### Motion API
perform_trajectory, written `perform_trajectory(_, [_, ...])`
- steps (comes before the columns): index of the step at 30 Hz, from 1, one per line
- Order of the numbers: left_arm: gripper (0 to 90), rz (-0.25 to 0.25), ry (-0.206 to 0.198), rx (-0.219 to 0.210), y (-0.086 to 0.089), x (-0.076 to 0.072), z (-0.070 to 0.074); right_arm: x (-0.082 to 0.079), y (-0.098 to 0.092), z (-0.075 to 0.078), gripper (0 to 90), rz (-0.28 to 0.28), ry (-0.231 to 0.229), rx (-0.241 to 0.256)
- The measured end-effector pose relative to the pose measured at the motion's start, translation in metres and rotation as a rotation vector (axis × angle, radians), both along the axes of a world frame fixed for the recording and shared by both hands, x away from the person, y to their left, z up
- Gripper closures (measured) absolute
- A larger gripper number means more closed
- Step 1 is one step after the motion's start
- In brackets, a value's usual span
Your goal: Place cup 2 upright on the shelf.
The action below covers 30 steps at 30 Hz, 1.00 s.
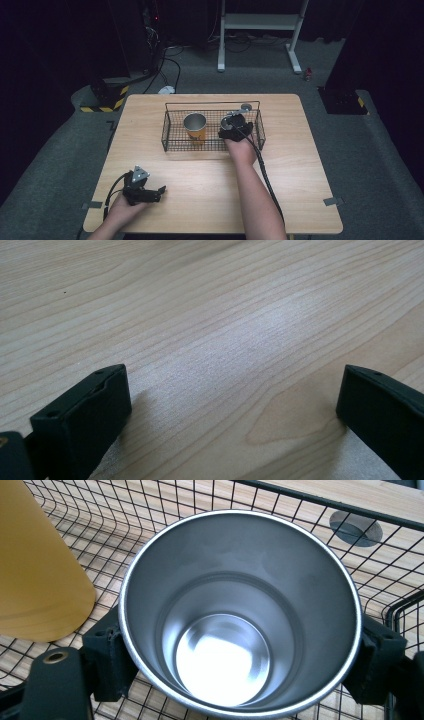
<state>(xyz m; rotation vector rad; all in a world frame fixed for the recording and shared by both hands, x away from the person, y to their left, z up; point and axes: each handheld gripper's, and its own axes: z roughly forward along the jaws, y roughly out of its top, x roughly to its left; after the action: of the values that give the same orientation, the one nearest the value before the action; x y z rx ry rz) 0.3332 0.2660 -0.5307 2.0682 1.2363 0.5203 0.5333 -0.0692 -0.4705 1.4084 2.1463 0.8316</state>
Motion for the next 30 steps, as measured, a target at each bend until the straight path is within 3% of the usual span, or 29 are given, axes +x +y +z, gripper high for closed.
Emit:
perform_trajectory(12, [1.4, 0.000, 0.000, 0.000, 0.000, 0.000, 0.000, 0.000, -0.002, 0.002, 11.2, -0.002, 0.012, -0.004])
perform_trajectory(30, [1.4, 0.000, 0.000, 0.001, 0.000, 0.000, 0.000, -0.005, -0.003, 0.013, 10.0, -0.006, -0.029, 0.015])
